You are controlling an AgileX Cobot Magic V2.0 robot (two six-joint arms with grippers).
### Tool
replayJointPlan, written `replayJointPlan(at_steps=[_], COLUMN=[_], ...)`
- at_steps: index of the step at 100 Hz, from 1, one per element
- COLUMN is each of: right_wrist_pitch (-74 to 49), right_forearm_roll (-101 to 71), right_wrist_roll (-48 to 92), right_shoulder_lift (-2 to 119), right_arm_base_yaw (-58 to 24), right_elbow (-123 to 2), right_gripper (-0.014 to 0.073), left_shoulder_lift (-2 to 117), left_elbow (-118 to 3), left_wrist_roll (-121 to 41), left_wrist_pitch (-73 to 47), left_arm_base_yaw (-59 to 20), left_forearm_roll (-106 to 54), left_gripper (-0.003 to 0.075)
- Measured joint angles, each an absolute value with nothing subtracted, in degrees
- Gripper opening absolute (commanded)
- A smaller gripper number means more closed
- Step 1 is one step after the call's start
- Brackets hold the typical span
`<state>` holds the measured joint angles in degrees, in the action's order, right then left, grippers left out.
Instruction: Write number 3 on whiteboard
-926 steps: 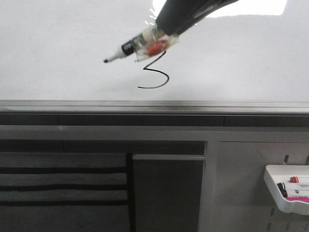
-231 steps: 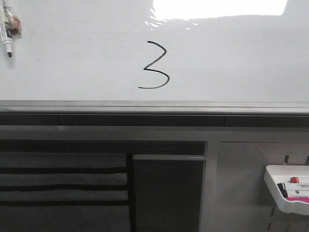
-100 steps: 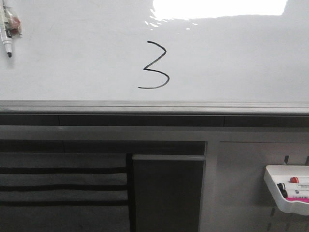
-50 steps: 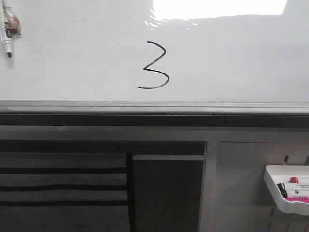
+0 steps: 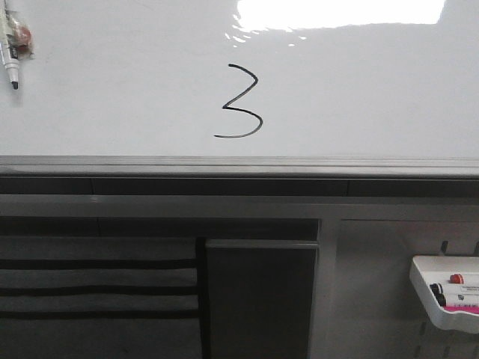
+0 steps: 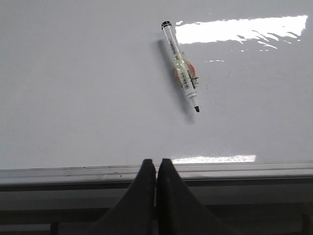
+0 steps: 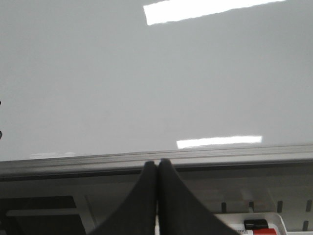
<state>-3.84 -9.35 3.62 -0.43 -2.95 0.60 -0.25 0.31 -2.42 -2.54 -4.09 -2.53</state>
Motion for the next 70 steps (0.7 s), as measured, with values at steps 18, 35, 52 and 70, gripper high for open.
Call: replayJointPlan(at_steps=[18,35,52,70], right_wrist_pitch=[-4.78,-4.68,-4.68,-4.68], right_forearm_roll=[-9.39,-9.39,-9.39,-9.39], right_wrist_roll=[3.62,3.62,3.62,3.62], right_shoulder_lift=[-0.47,-0.47,-0.47,-0.47], right_arm_base_yaw=[-2.95,-2.95,-2.91,-2.91], right_elbow=[0.6,0.6,0.6,0.6], right_gripper=[-0.0069,-0.0069,-0.0069,-0.0069], left_shoulder_lift=[-0.25,-0.25,-0.25,-0.25], left_elbow=[0.31,0.31,0.31,0.31], left_wrist_roll=[-2.42,-2.42,-2.42,-2.42], left_wrist_pitch=[-2.54,-2.54,-2.54,-2.54], left_arm_base_yaw=[-4.09,-4.09,-4.09,-4.09], left_forearm_roll=[-2.53,-2.53,-2.53,-2.53], left_gripper=[-0.002,-0.002,-0.002,-0.002])
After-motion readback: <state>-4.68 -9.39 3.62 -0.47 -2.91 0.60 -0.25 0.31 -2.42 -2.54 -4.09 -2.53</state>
